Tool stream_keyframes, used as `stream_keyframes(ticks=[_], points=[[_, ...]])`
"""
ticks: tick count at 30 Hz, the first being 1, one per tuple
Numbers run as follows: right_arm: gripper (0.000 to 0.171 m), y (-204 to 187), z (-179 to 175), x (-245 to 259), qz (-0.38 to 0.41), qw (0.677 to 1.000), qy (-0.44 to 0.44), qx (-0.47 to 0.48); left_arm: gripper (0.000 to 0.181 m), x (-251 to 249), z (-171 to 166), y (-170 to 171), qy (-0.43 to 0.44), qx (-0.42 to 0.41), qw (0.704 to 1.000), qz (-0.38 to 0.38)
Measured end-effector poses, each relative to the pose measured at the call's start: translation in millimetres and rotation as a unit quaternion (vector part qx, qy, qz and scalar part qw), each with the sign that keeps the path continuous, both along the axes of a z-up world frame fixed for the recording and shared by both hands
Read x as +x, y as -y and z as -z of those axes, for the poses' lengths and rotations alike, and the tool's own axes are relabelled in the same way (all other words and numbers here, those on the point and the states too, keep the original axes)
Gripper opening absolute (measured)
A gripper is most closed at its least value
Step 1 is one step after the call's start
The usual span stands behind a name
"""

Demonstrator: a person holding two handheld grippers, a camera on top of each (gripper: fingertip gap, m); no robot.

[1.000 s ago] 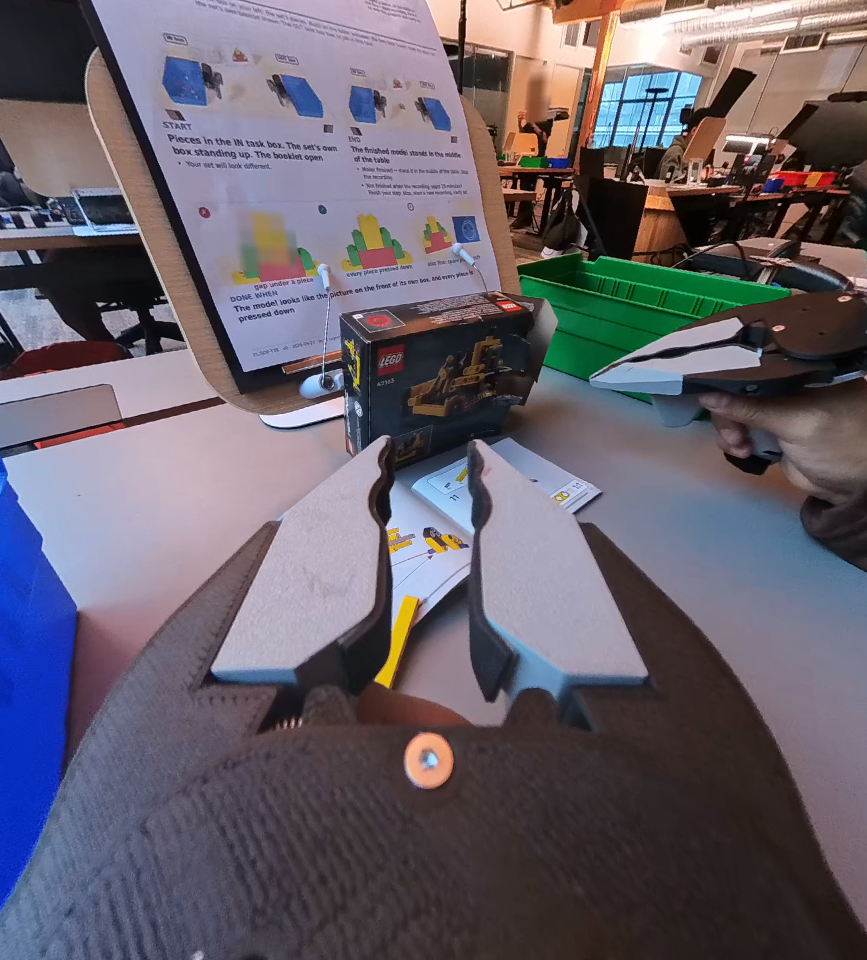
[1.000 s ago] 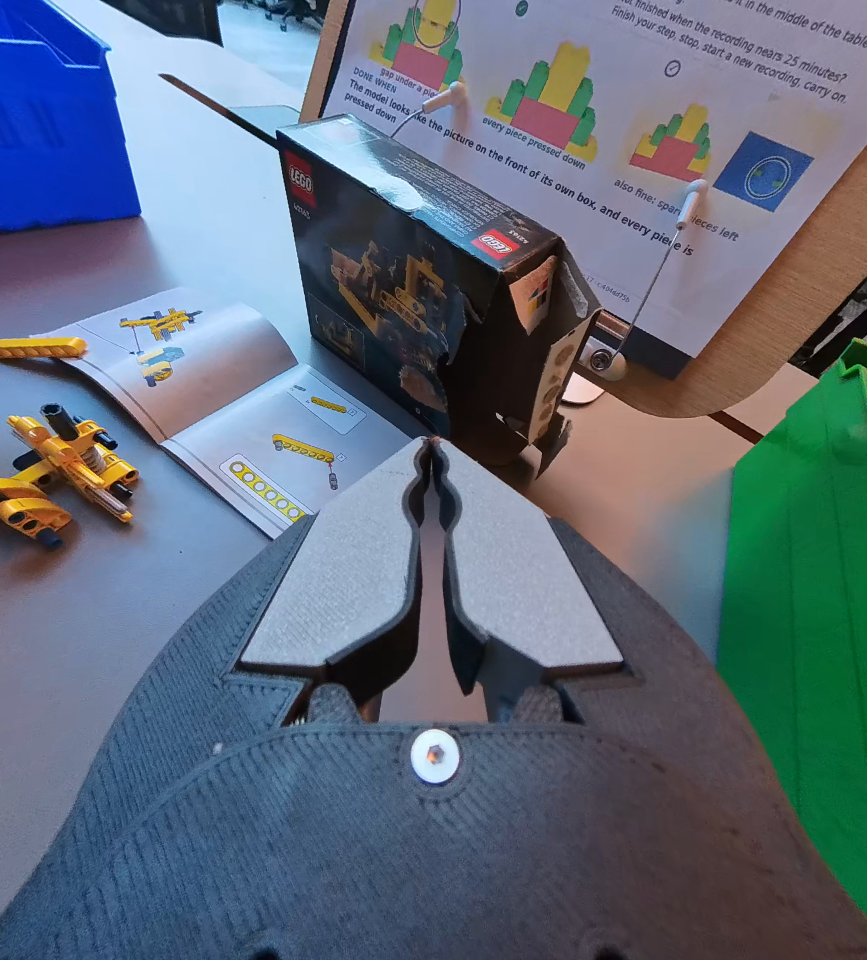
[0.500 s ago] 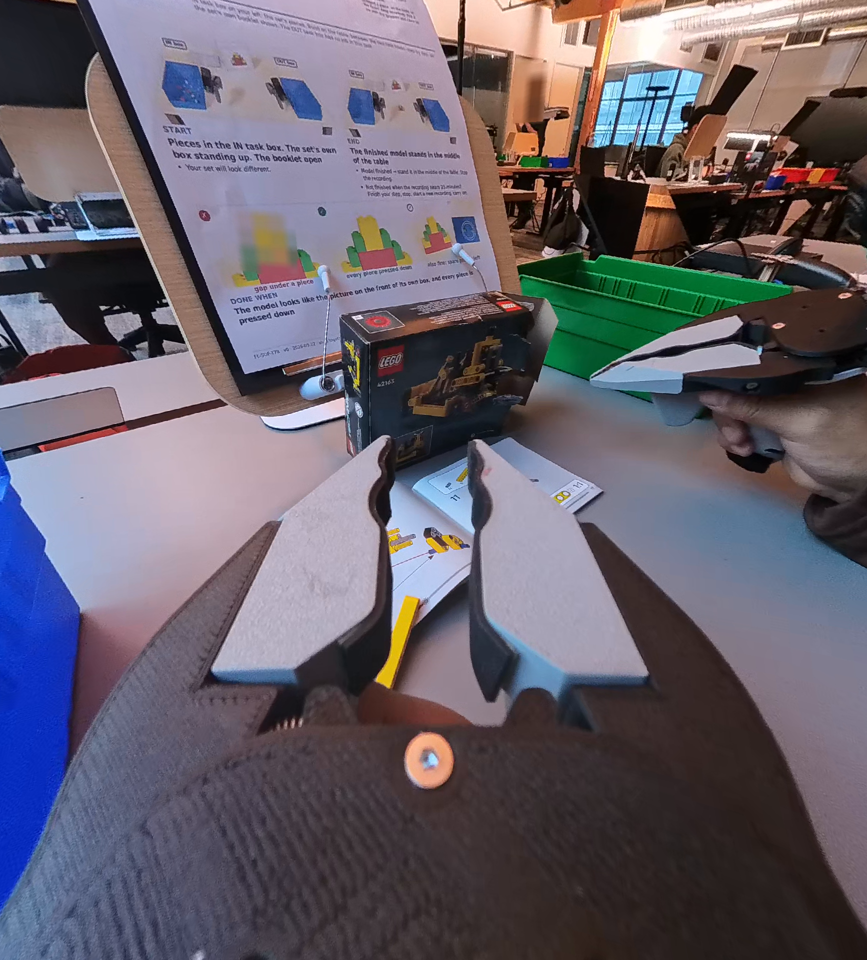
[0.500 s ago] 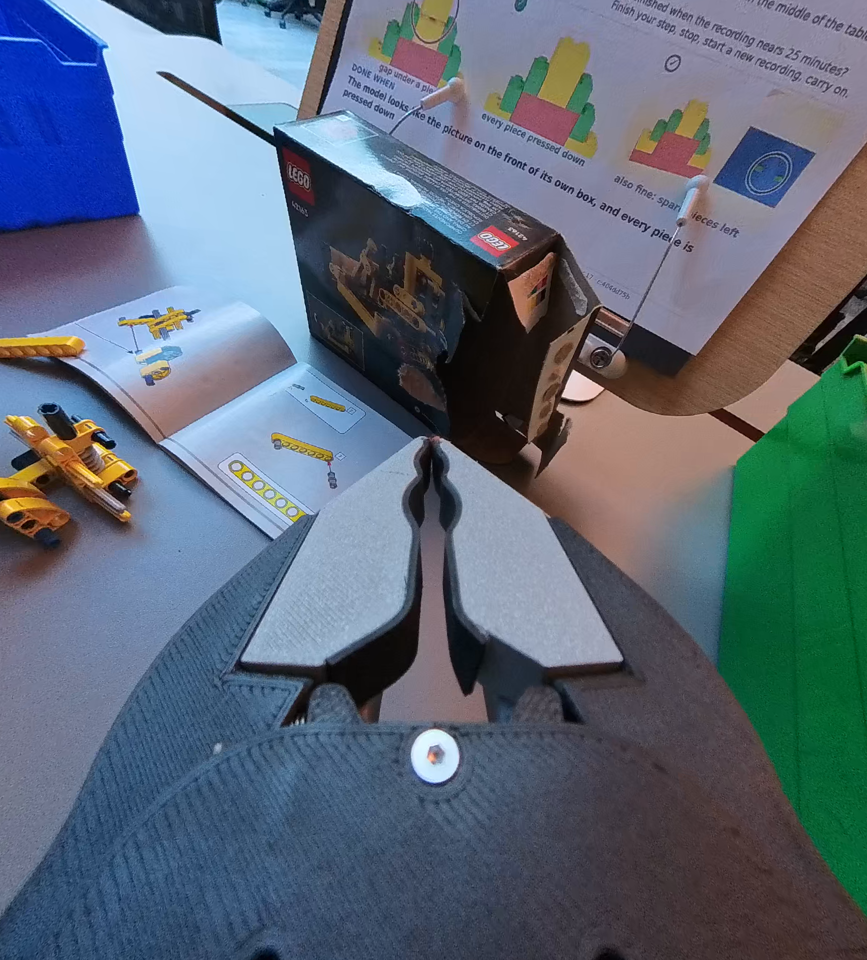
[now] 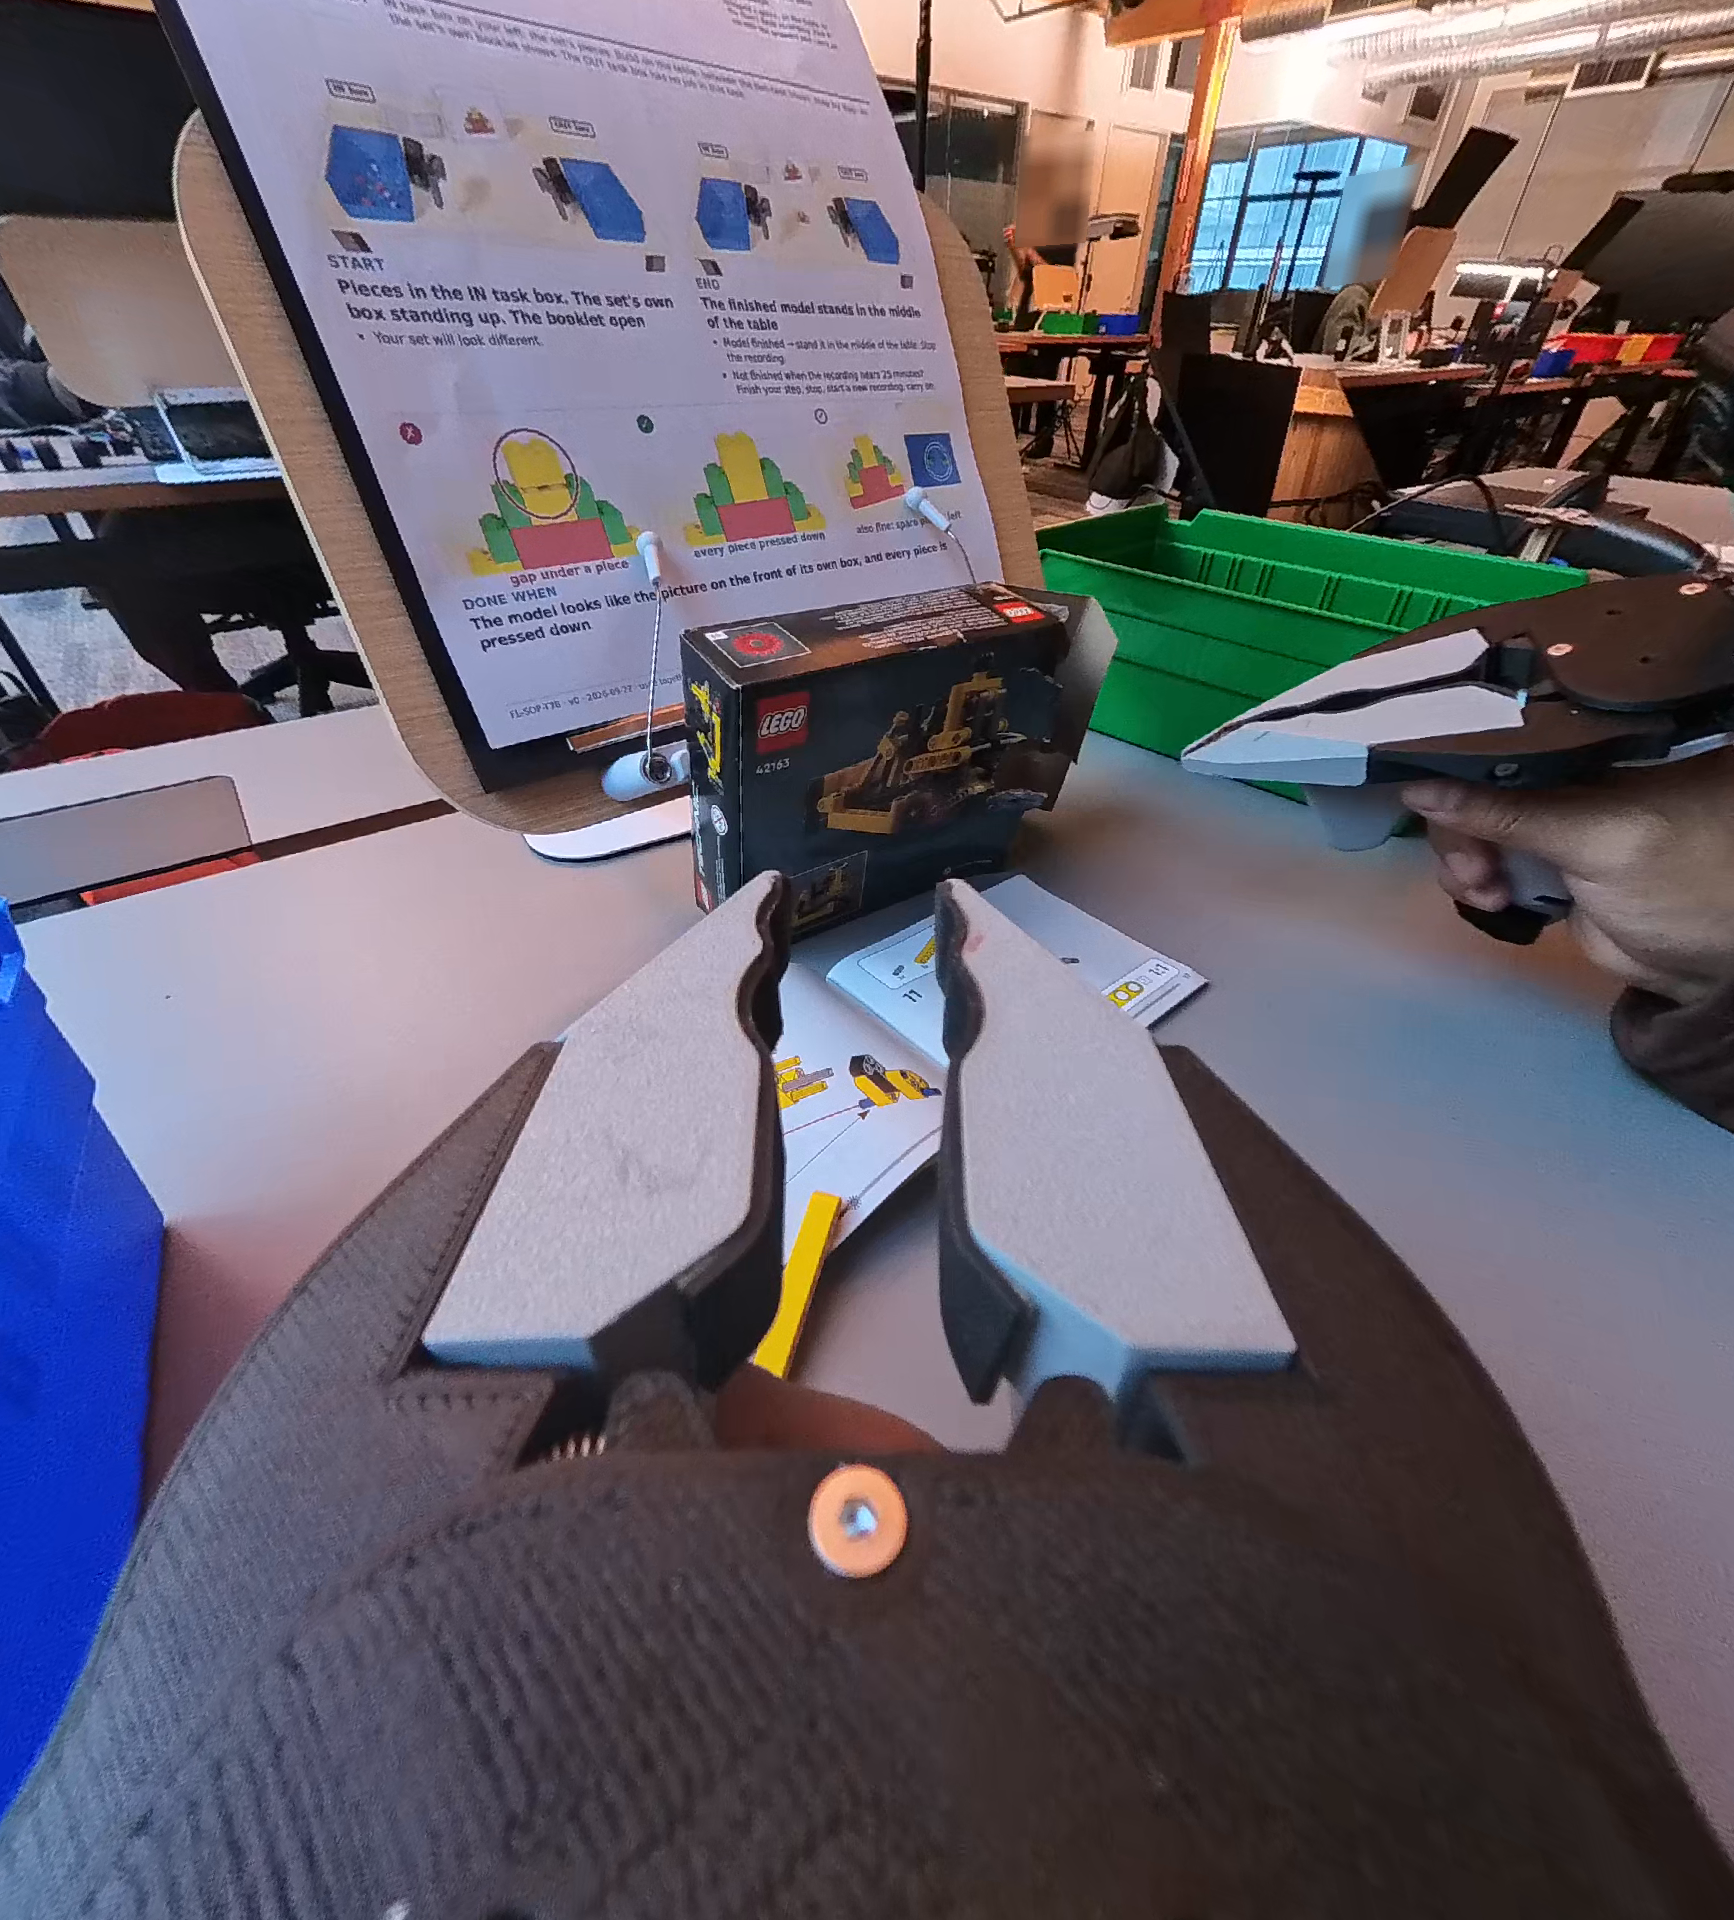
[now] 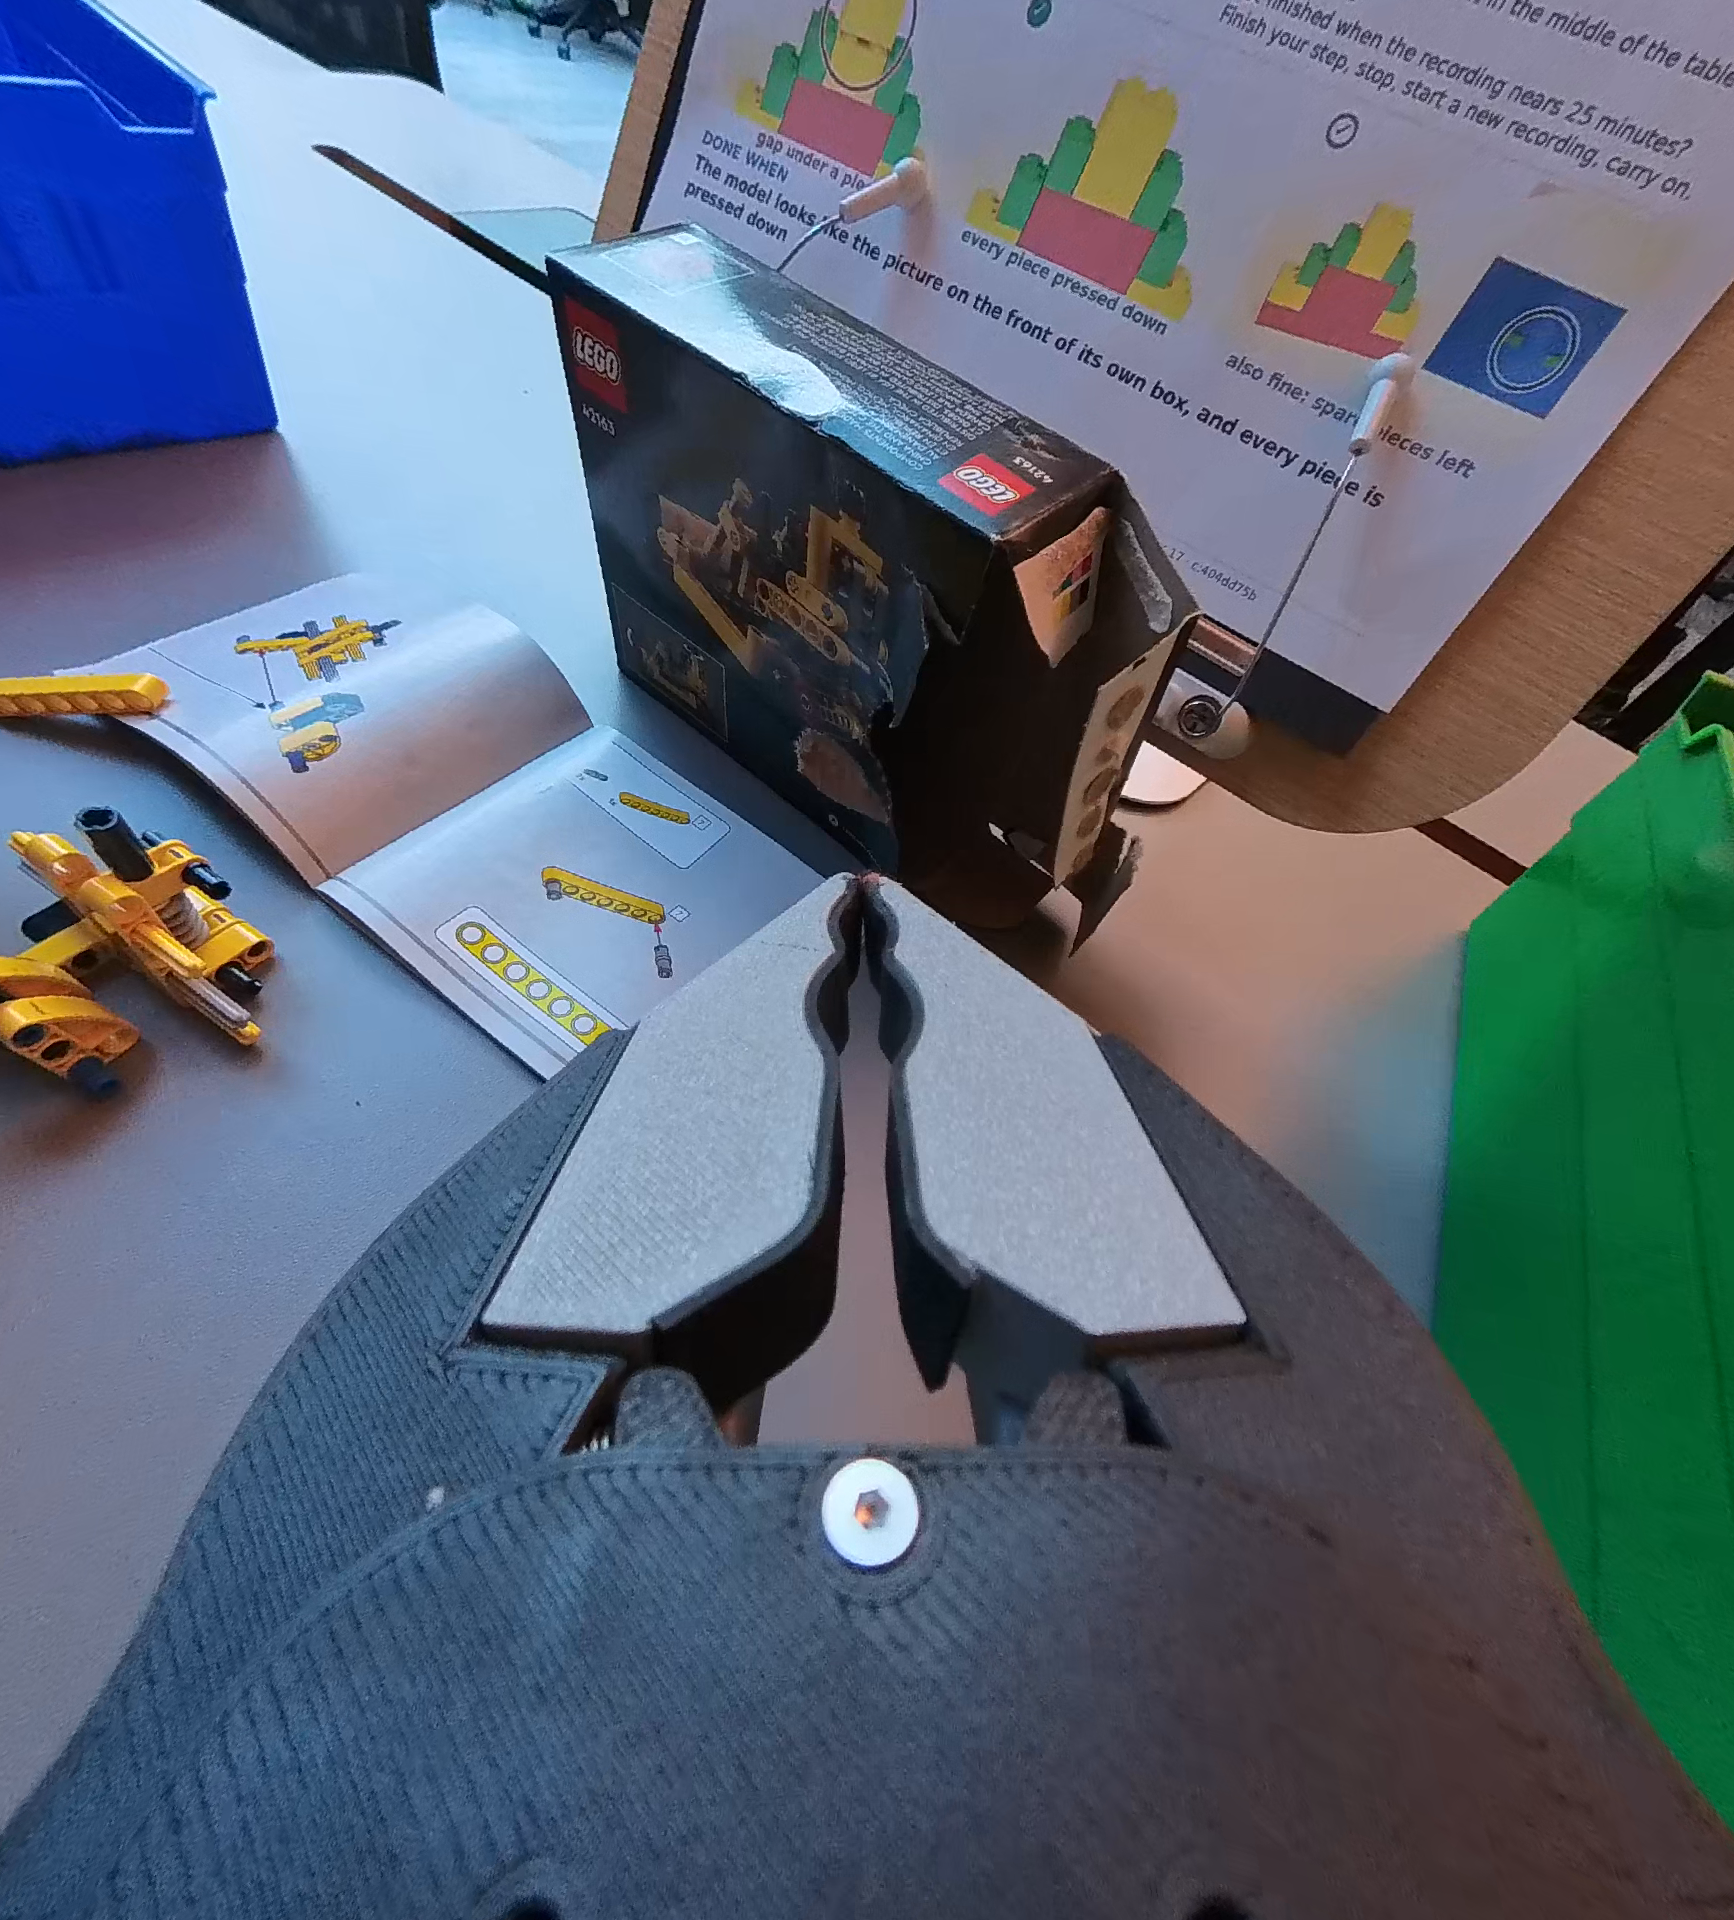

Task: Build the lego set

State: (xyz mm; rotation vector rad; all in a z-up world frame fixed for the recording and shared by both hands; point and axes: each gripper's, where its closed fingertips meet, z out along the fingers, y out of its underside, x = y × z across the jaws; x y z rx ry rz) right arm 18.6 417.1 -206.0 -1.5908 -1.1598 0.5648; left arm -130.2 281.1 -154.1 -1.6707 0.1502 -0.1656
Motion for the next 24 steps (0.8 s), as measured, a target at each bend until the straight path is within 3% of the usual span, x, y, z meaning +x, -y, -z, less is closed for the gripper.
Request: stream_keyframes(ticks=[10, 17, 21, 24], points=[[0.000, -1, 3, 0, -0.001, 1.000, 0.008, 0.003, 0.024, 1, 0, 0, -0.001, 0.000, 1.000, 0.002], [0.000, -17, 30, 5, 0.009, 0.998, 0.068, 0.008, 0.024, 0, 16, -8, -0.004, -0.024, 1.000, -0.003], [0.000, -21, 37, 6, 0.011, 0.998, 0.064, -0.007, 0.000, 9, 12, -5, -0.032, -0.007, 0.999, 0.006], [0.000, -24, 37, 8, 0.019, 0.998, 0.055, -0.013, 0.000, 16, 6, -2, -0.059, 0.008, 0.998, 0.011]])
